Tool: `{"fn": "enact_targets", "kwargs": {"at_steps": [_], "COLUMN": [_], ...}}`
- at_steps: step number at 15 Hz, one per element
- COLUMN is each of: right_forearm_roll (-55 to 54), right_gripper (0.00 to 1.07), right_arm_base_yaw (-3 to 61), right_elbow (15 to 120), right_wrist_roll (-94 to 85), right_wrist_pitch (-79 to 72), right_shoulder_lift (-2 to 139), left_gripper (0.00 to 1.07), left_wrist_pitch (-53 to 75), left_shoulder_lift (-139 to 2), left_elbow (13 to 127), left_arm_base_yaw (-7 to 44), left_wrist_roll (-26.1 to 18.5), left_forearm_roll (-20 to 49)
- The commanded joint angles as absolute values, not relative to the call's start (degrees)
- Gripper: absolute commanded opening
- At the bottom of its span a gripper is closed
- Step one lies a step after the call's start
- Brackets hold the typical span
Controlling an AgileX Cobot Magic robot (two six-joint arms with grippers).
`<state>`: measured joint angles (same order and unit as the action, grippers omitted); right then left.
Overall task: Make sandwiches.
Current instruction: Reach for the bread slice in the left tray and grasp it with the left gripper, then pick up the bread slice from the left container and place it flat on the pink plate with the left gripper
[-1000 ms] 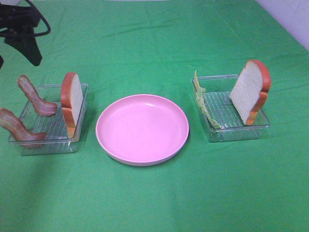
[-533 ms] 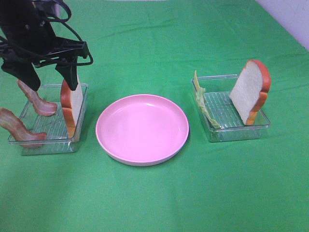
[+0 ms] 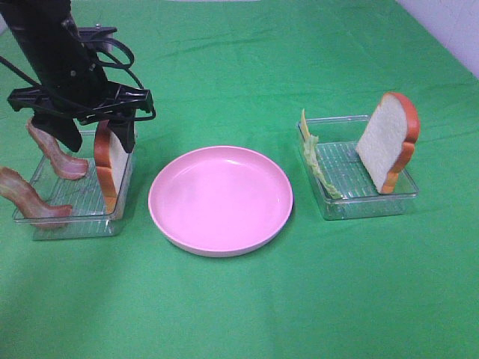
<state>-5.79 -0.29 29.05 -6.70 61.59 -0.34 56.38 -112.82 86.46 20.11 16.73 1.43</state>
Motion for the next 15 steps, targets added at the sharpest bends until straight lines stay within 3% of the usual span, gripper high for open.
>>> {"fn": "enact_targets", "kwargs": {"at_steps": [1, 3, 4, 5, 6, 8, 12, 15], "right_forearm_roll": [-5.8, -5.8, -5.8, -5.8, -5.8, -5.8, -5.8, -5.8], "right_gripper": [0.76, 0.76, 0.76, 0.76, 0.76, 0.76, 0.76, 0.76], "right_arm_base_yaw": [-0.6, -0.6, -0.6, -0.6, -0.6, -0.6, -0.6, -0.6], "right_elbow": [29.0, 29.0, 29.0, 29.0, 29.0, 29.0, 29.0, 29.0], "right_wrist_roll": [-7.3, -7.3, -7.3, -7.3, -7.3, -7.3, -7.3, -7.3], "right_wrist_pitch": [60.9, 60.9, 60.9, 60.9, 60.9, 60.9, 60.9, 60.9], "right_shoulder_lift": [-0.6, -0.6, -0.6, -0.6, -0.6, -0.6, -0.6, -0.6], "left_gripper": [0.61, 0.46, 0.34, 0.34, 0.25, 0.0, 0.0, 0.0], "left_wrist_pitch": [53.9, 52.8, 52.5, 52.5, 52.2, 51.7, 53.6, 55.5], "left_shoulder_lift": [-113.4, -113.7, -113.9, -113.9, -114.0, -114.0, -112.2, -106.1], "left_elbow": [86.8, 86.8, 86.8, 86.8, 86.8, 86.8, 86.8, 86.8], "left_arm_base_yaw": [20.3, 20.3, 20.3, 20.3, 20.3, 20.3, 20.3, 20.1], "left_wrist_roll": [17.2, 17.2, 17.2, 17.2, 17.2, 18.7, 19.6, 16.4], "left_forearm_roll": [0.3, 0.6, 0.9, 0.9, 1.1, 1.1, 1.3, 1.3]}}
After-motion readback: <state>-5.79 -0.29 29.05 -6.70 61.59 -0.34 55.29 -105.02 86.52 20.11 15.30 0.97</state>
